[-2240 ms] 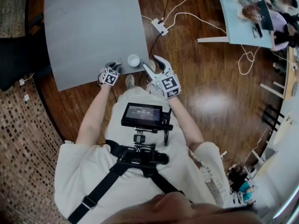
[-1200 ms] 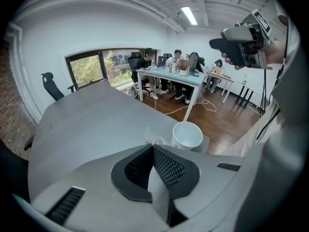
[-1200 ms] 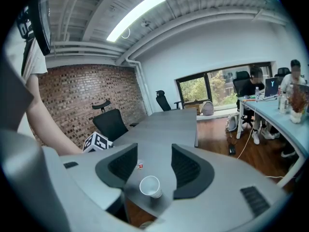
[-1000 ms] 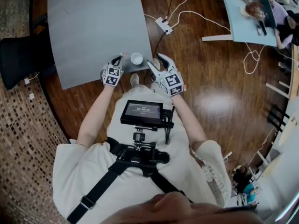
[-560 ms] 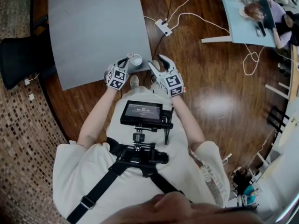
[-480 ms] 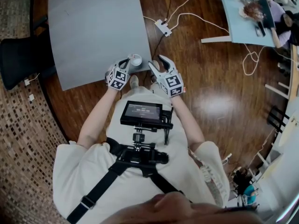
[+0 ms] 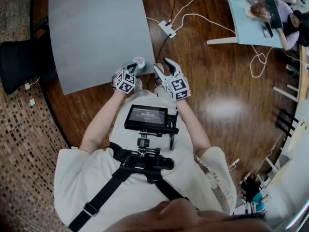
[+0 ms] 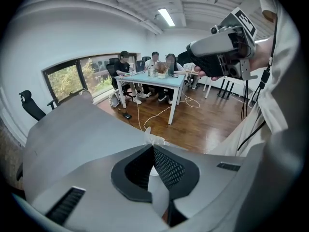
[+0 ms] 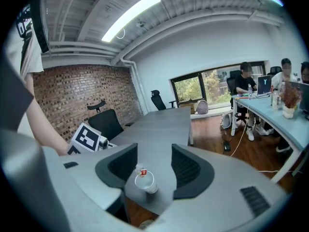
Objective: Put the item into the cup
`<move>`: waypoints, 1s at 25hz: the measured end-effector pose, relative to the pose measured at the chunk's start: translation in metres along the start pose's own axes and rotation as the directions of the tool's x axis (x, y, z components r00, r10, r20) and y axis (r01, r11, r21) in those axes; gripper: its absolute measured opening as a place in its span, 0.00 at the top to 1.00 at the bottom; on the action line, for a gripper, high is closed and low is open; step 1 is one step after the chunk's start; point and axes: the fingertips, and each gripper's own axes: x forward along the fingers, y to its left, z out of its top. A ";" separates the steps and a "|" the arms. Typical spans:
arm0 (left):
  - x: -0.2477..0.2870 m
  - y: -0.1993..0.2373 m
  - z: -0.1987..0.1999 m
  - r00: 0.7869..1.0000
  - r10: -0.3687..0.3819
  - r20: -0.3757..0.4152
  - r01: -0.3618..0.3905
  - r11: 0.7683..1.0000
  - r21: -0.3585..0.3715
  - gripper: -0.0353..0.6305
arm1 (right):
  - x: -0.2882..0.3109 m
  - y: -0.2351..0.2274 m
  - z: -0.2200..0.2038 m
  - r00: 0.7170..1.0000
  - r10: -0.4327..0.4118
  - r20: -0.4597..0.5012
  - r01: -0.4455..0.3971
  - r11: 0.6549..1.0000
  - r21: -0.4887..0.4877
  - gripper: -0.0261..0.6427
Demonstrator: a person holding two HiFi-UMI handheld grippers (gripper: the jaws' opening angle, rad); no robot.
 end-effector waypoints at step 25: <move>0.036 0.000 -0.041 0.970 -0.025 -0.243 0.029 1.000 0.010 0.94 | 0.002 0.002 -0.013 1.000 0.004 -0.029 -0.003 1.000 0.012 0.61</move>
